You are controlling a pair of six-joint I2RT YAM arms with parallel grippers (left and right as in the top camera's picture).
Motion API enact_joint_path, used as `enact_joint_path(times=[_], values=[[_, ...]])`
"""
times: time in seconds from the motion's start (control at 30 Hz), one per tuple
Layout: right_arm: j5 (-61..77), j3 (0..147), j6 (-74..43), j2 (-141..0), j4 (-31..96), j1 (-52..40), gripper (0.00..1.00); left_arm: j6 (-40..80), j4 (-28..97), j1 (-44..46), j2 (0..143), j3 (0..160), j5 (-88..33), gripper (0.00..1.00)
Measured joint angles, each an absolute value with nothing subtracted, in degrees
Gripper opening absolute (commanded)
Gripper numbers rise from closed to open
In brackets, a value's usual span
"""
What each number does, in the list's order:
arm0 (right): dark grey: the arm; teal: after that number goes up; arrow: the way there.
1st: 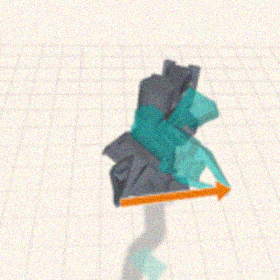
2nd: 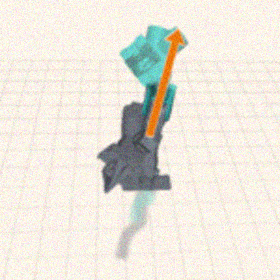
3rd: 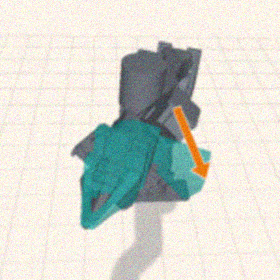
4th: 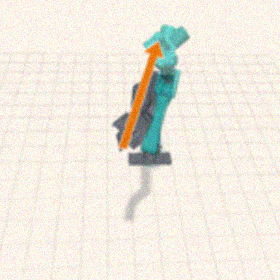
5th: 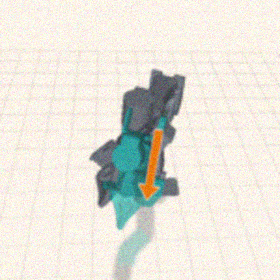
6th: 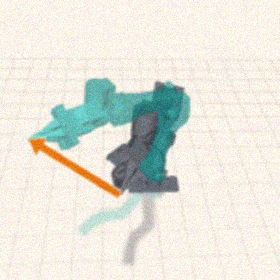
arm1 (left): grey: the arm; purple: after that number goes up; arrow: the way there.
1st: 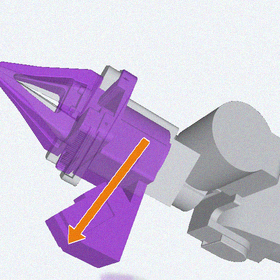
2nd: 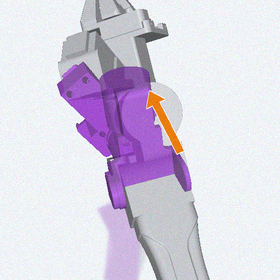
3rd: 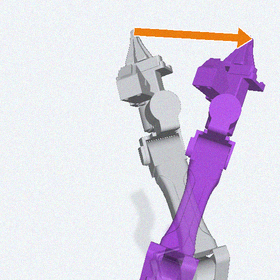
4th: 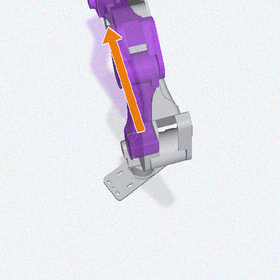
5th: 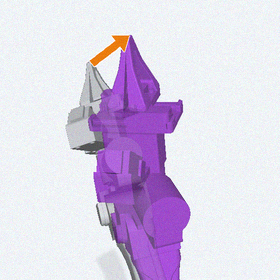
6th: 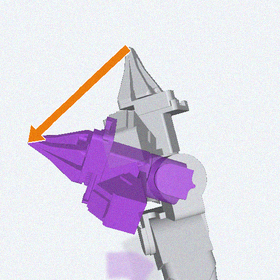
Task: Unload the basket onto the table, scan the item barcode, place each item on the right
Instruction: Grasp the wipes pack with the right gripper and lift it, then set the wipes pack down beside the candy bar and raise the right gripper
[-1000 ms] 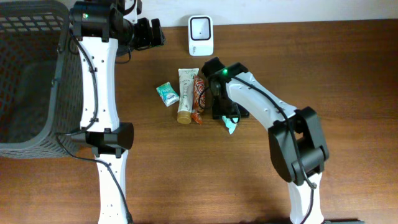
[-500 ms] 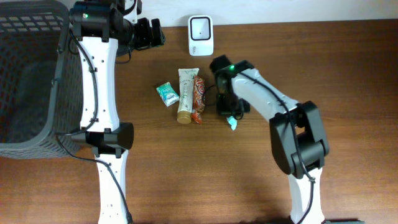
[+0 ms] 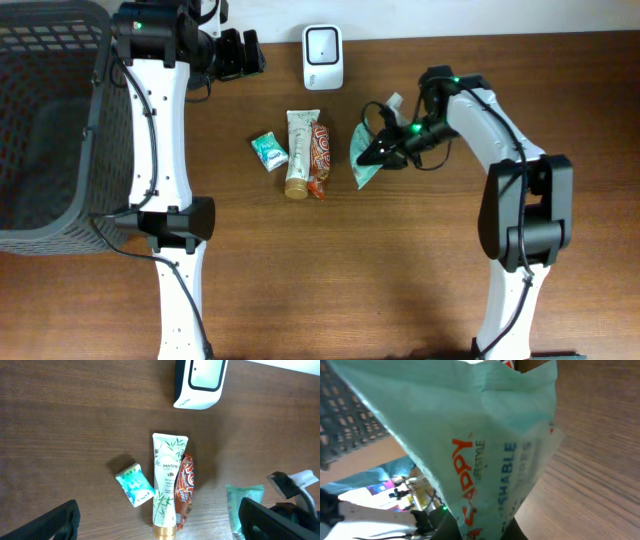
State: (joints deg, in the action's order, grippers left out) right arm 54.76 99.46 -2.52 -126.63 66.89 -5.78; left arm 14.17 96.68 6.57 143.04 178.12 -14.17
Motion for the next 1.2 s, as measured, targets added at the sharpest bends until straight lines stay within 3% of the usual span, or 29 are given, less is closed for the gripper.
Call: enact_joint_path(times=[0.1, 0.13, 0.17, 0.3, 0.53, 0.67, 1.03, 1.2], values=[[56.6, 92.5, -2.3, -126.7, 62.0, -4.1, 0.13, 14.2, 96.7, 6.6, 143.0, 178.1, -14.2, 0.99], [56.7, 90.5, -2.8, -126.7, 60.0, -3.9, 0.23, 14.2, 96.7, 6.6, 143.0, 178.1, -14.2, 0.99], [56.6, 88.4, -3.8, -126.8, 58.5, -3.4, 0.44, 14.2, 96.7, 6.6, 143.0, 178.1, -14.2, 0.99], [51.5, 85.0, -7.1, -126.8, 59.4, 0.1, 0.61, 14.2, 96.7, 6.6, 143.0, 178.1, -14.2, 0.99], [32.1, 98.3, -8.3, -127.4, 78.0, 2.1, 0.72, 14.2, 96.6, 6.6, 143.0, 178.1, -14.2, 0.99], [27.7, 106.4, -6.2, -127.3, 81.7, 0.0, 0.89, 14.2, 96.7, 6.6, 143.0, 178.1, -14.2, 0.99], [26.4, 102.1, -2.1, -127.3, 74.7, 0.0, 0.88, 14.2, 96.7, 6.6, 143.0, 178.1, -14.2, 0.99], [31.6, 96.2, 0.3, -127.4, 68.1, -0.1, 0.76, 14.2, 96.7, 6.6, 143.0, 178.1, -14.2, 0.99]])
